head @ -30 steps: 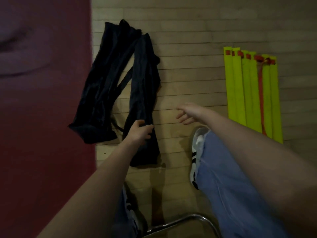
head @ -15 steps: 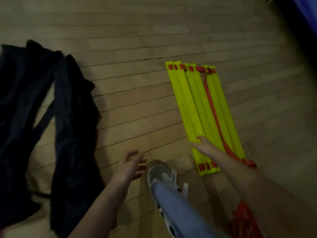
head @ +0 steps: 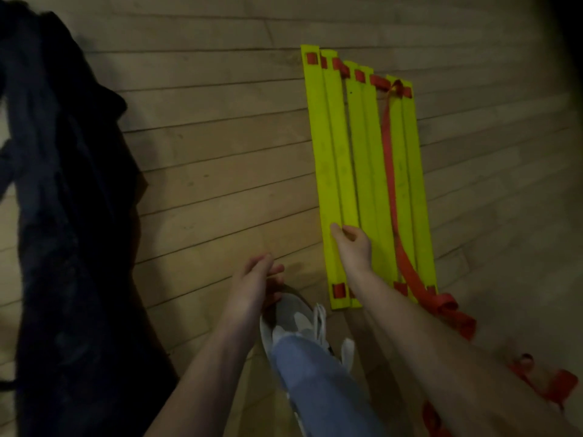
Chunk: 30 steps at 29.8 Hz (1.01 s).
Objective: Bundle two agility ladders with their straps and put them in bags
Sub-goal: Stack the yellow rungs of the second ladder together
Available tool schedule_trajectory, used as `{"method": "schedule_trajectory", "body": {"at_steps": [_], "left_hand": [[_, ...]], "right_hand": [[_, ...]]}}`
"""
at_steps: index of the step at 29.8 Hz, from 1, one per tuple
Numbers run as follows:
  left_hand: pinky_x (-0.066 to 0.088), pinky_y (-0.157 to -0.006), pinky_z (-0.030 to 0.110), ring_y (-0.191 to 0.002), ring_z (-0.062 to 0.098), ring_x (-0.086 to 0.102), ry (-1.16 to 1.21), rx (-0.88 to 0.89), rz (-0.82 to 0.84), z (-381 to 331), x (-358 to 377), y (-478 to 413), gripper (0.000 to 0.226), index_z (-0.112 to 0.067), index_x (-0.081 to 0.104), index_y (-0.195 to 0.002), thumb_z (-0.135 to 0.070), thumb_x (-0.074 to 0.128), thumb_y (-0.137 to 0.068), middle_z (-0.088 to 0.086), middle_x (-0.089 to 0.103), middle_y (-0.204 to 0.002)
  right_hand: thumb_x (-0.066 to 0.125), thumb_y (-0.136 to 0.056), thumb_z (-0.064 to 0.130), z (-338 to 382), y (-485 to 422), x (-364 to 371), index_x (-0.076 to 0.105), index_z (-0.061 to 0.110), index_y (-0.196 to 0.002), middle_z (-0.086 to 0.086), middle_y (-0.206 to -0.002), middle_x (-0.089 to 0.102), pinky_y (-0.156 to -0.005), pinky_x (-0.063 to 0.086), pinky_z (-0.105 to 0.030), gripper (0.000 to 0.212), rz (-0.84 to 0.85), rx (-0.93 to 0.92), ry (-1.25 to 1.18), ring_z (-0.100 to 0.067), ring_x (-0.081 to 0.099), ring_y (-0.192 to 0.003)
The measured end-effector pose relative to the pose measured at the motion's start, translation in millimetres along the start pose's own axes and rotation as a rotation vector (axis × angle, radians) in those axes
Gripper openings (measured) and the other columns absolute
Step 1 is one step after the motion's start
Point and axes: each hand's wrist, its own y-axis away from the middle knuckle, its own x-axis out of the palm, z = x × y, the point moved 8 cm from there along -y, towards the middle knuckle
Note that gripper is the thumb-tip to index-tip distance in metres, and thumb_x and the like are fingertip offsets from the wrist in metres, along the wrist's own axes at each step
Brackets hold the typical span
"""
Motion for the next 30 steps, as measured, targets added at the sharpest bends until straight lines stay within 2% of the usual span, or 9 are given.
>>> {"method": "schedule_trajectory", "body": {"at_steps": [4, 6, 9, 13, 15, 17, 21, 24, 30], "left_hand": [[0.041, -0.066, 0.025, -0.078, 0.012, 0.053, 0.014, 0.051, -0.025, -7, -8, -1, 0.018, -0.013, 0.05, -0.109, -0.023, 0.04, -0.099, 0.006, 0.059, -0.099], [0.041, -0.074, 0.025, -0.093, 0.014, 0.054, -0.039, 0.093, -0.039, -11, -10, -1, 0.027, -0.014, 0.05, -0.119, -0.027, 0.037, -0.099, 0.006, 0.056, -0.116], [0.034, -0.099, 0.031, -0.127, 0.019, 0.041, -0.152, 0.166, -0.065, -21, -14, -1, 0.046, -0.014, 0.038, -0.14, -0.035, 0.032, -0.099, 0.003, 0.043, -0.141], [0.023, -0.107, 0.027, -0.138, 0.018, 0.026, -0.218, 0.21, -0.049, -38, -5, -14, 0.05, -0.014, 0.027, -0.145, -0.036, 0.028, -0.1, 0.002, 0.03, -0.151], [0.022, -0.107, 0.028, -0.139, 0.019, 0.025, -0.243, 0.21, -0.005, -42, 7, -24, 0.05, -0.016, 0.025, -0.146, -0.037, 0.026, -0.1, 0.003, 0.027, -0.152], [0.023, -0.107, 0.029, -0.138, 0.019, 0.027, -0.247, 0.22, 0.021, -42, 14, -28, 0.05, -0.017, 0.025, -0.146, -0.037, 0.026, -0.1, 0.004, 0.029, -0.151], [0.026, -0.106, 0.03, -0.134, 0.021, 0.034, -0.202, 0.212, -0.014, -30, -6, -31, 0.048, -0.015, 0.03, -0.143, -0.037, 0.027, -0.1, 0.007, 0.037, -0.147], [0.03, -0.103, 0.028, -0.128, 0.019, 0.04, -0.18, 0.226, -0.112, -27, -33, -23, 0.046, -0.011, 0.035, -0.14, -0.035, 0.028, -0.1, 0.009, 0.042, -0.142], [0.028, -0.08, 0.02, -0.105, 0.012, 0.042, -0.28, 0.455, -0.342, -71, -78, 4, 0.039, -0.011, 0.047, -0.127, -0.031, 0.027, -0.101, -0.003, 0.045, -0.112]], "right_hand": [[0.059, -0.09, 0.021, 24, 7, 20, 0.062, -0.007, -0.108, -0.023, -0.112, 0.063, -0.081, 0.042, -0.036, 0.033, 0.069, -0.015, -0.069, -0.034, 0.057, -0.108], [0.054, -0.093, 0.022, 36, 15, 24, 0.064, -0.002, -0.077, -0.025, -0.079, 0.061, -0.067, 0.04, -0.041, 0.03, 0.103, -0.04, -0.099, -0.032, 0.059, -0.077], [0.046, -0.097, 0.03, 40, 19, 31, 0.03, 0.014, -0.053, -0.004, -0.053, 0.026, -0.052, 0.021, -0.031, 0.049, 0.14, -0.018, -0.135, -0.016, 0.027, -0.05], [0.042, -0.096, 0.038, 39, 21, 39, 0.044, 0.012, -0.064, -0.008, -0.058, 0.035, -0.056, 0.03, -0.031, 0.041, 0.176, 0.058, -0.213, -0.018, 0.037, -0.055], [0.041, -0.097, 0.038, 39, 18, 45, 0.06, -0.004, -0.099, -0.028, -0.093, 0.058, -0.076, 0.047, -0.04, 0.046, 0.211, 0.058, -0.223, -0.031, 0.059, -0.086], [0.043, -0.097, 0.032, 43, 16, 51, 0.051, -0.003, -0.125, -0.03, -0.125, 0.051, -0.098, 0.041, -0.043, 0.045, 0.257, 0.052, -0.247, -0.035, 0.052, -0.117], [0.045, -0.097, 0.02, 79, 6, 67, 0.044, 0.003, -0.134, -0.013, -0.137, 0.049, -0.108, 0.036, -0.042, 0.041, 0.286, -0.024, -0.309, -0.026, 0.045, -0.126], [0.046, -0.096, 0.012, 112, 7, 84, 0.04, 0.001, -0.136, -0.016, -0.138, 0.048, -0.106, 0.037, -0.039, 0.042, 0.294, -0.091, -0.366, -0.028, 0.045, -0.127], [0.041, -0.099, 0.022, 133, 62, 127, 0.044, 0.003, -0.134, -0.017, -0.132, 0.053, -0.076, 0.046, -0.026, 0.041, 0.508, 0.0, -0.522, -0.024, 0.054, -0.113]]}}
